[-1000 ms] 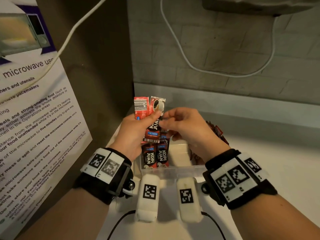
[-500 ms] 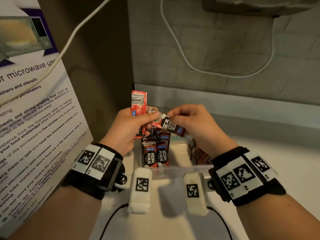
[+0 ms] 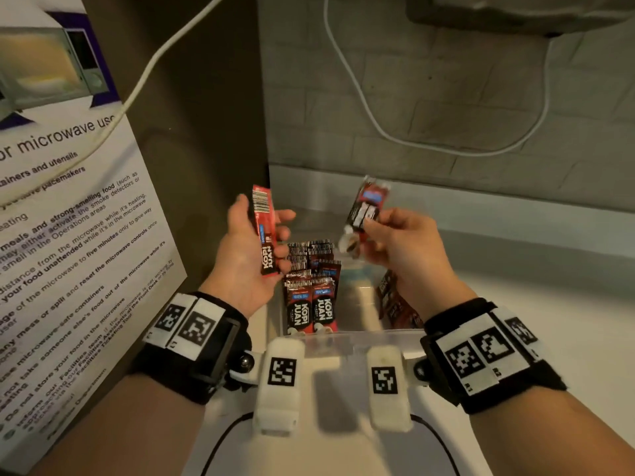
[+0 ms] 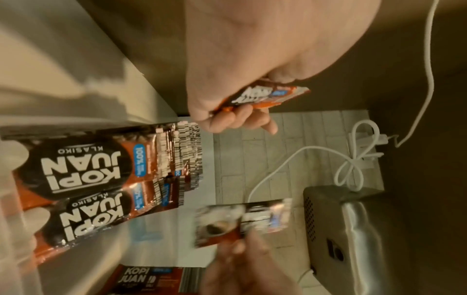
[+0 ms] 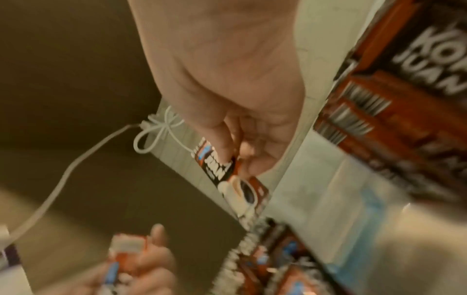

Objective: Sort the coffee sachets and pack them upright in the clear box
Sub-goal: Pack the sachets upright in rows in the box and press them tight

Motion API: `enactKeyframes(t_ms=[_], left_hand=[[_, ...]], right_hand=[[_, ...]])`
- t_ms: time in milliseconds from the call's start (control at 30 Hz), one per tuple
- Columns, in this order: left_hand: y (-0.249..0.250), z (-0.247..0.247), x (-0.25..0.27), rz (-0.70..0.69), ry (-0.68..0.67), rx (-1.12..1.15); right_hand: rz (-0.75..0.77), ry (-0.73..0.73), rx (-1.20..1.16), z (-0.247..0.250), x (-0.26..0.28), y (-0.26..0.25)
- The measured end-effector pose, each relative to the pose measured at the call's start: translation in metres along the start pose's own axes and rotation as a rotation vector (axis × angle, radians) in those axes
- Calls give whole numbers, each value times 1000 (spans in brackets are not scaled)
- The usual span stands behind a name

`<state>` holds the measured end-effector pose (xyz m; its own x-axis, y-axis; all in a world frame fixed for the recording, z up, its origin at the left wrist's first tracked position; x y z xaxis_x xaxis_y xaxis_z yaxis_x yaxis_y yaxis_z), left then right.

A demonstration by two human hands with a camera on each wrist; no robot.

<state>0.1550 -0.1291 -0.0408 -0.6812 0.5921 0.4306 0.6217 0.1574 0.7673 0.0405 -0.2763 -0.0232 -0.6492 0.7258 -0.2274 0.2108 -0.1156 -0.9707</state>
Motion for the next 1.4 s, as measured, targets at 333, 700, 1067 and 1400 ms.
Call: enactKeyframes(t_ms=[333,700,1067,1400], left_hand=[[2,5,2,-84,3,-146],[1,-5,8,-168,-39,-401],[1,-20,20,-149,-219,-675],[5,-27,20,-448,-76,-601]], right_hand=[[-233,-401,544,-9,18,68],[-25,-150,420,-2,9,33],[168,-215,316,-1,2,-32],[75,-385,565,-12,10,4]])
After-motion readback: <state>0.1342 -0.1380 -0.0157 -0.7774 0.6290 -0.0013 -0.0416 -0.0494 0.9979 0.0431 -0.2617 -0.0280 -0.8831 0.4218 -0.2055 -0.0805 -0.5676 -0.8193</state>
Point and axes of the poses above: each hand's wrist, its own x-axis away from the middle knuckle, its own z-axis out of the back of the hand, y = z × x, the point moved 5 cm from there along -x, towards the middle knuckle, and after that the axes turned 12 degrees about z, right-handed, at the moved point
